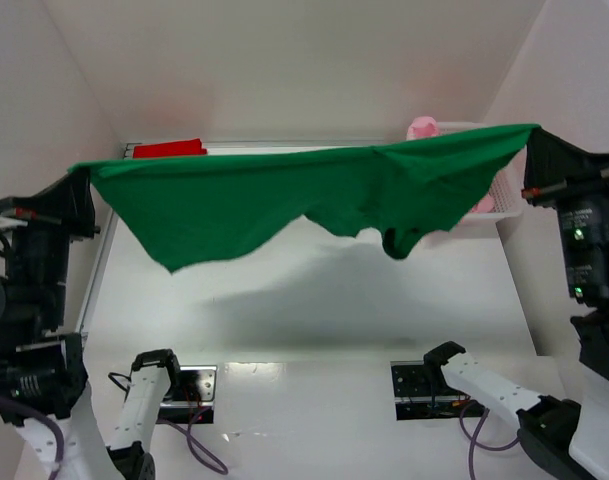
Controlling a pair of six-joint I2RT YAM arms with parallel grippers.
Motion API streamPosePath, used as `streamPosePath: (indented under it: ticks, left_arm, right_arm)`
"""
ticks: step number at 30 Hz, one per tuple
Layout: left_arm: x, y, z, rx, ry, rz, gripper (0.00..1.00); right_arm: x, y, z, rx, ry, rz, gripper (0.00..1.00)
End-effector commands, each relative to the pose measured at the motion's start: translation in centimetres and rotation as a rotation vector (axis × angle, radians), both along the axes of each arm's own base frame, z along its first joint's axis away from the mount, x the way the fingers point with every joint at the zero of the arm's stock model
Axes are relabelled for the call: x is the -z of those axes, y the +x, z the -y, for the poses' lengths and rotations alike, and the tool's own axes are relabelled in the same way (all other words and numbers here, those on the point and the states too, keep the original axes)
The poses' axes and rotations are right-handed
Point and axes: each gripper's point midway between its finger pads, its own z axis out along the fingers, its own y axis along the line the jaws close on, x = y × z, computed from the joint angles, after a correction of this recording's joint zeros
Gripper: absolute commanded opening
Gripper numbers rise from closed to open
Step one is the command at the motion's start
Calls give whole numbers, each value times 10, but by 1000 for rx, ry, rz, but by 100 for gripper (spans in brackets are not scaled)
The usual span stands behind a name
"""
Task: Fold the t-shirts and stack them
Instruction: Flatten out the tshirt
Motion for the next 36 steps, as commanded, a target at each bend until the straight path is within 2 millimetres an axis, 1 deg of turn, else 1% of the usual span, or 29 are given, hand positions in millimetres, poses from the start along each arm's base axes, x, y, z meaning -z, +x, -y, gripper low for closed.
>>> streamPosePath:
  ticks: [1, 3, 4, 5, 6, 8, 10, 11, 13, 14, 15, 16, 17, 18, 19, 20, 22, 24, 25, 27, 28, 29, 30, 31, 32, 33, 34, 35, 36]
  left_arm:
    - [13, -26, -12, -83, -58, 4, 0]
    - [16, -48, -14, -97, -92, 37, 0]
    - [14, -64, -18, -121, -113, 69, 0]
    - [15, -73, -25, -153, -133, 89, 0]
    - [15, -76, -29, -171, -154, 97, 0]
    - [13, -72, -37, -197, -180, 100, 0]
    - [15, -55, -42, -215, -171, 65, 0]
    - [18, -39, -43, -214, -164, 37, 0]
    - [22, -20, -44, -216, -162, 13, 0]
    - [24, -2, -45, -222, -148, -9, 0]
    - [29, 10, -46, -227, -137, -32, 0]
    - [42, 33, -48, -241, -126, -82, 0]
    - [50, 45, -49, -244, -123, -108, 0]
    - [65, 63, -51, -255, -122, -145, 0]
    - [76, 75, -52, -260, -121, -169, 0]
    - [84, 81, -52, -260, -120, -179, 0]
    - [108, 98, -58, -294, -122, -230, 0]
    - [127, 110, -63, -321, -128, -264, 0]
    - [141, 118, -65, -333, -132, -293, 0]
    - [160, 129, -68, -353, -134, -328, 0]
    - [176, 139, -69, -360, -134, -365, 0]
    - [186, 145, -69, -361, -133, -390, 0]
    - [189, 148, -69, -361, -139, -398, 0]
    - [202, 158, -70, -365, -136, -431, 0]
    - [202, 158, -71, -373, -144, -430, 0]
    - [213, 166, -71, -374, -141, -450, 0]
    - [215, 170, -71, -375, -141, -454, 0]
    - [227, 177, -74, -383, -165, -477, 0]
    - [233, 181, -74, -384, -164, -492, 0]
  right_arm:
    - [19, -10, -2, -32, -32, -28, 0]
    - [16, -28, 1, -57, -28, 7, 0]
    - [16, -34, 4, -57, -29, 6, 0]
    - [18, -36, 5, -57, -33, -3, 0]
    - [19, -35, 4, -57, -36, -11, 0]
    - [21, -27, 4, -38, -56, -28, 0]
    - [29, -7, 6, 19, -63, -72, 0]
    - [40, 11, 0, 29, -77, -112, 0]
    - [54, 32, -8, 36, -92, -148, 0]
    - [61, 43, -12, 45, -98, -168, 0]
    - [78, 59, -19, 46, -117, -208, 0]
    - [86, 76, -25, 54, -126, -232, 0]
    - [97, 90, -28, 73, -135, -263, 0]
    - [105, 108, -35, 77, -145, -284, 0]
    - [113, 120, -40, 87, -153, -306, 0]
    - [115, 129, -43, 89, -153, -307, 0]
    - [135, 151, -51, 104, -173, -354, 0]
    - [147, 164, -56, 107, -182, -372, 0]
    - [156, 173, -61, 106, -185, -386, 0]
    - [173, 189, -64, 115, -194, -417, 0]
    - [180, 198, -68, 112, -197, -429, 0]
    - [189, 204, -70, 106, -199, -445, 0]
    - [196, 211, -73, 101, -206, -462, 0]
    - [204, 222, -74, 108, -203, -476, 0]
    - [207, 227, -76, 108, -204, -479, 0]
    - [214, 237, -78, 107, -208, -487, 0]
    - [218, 241, -80, 107, -210, -491, 0]
    - [223, 249, -83, 107, -213, -499, 0]
    - [228, 254, -80, 117, -217, -512, 0]
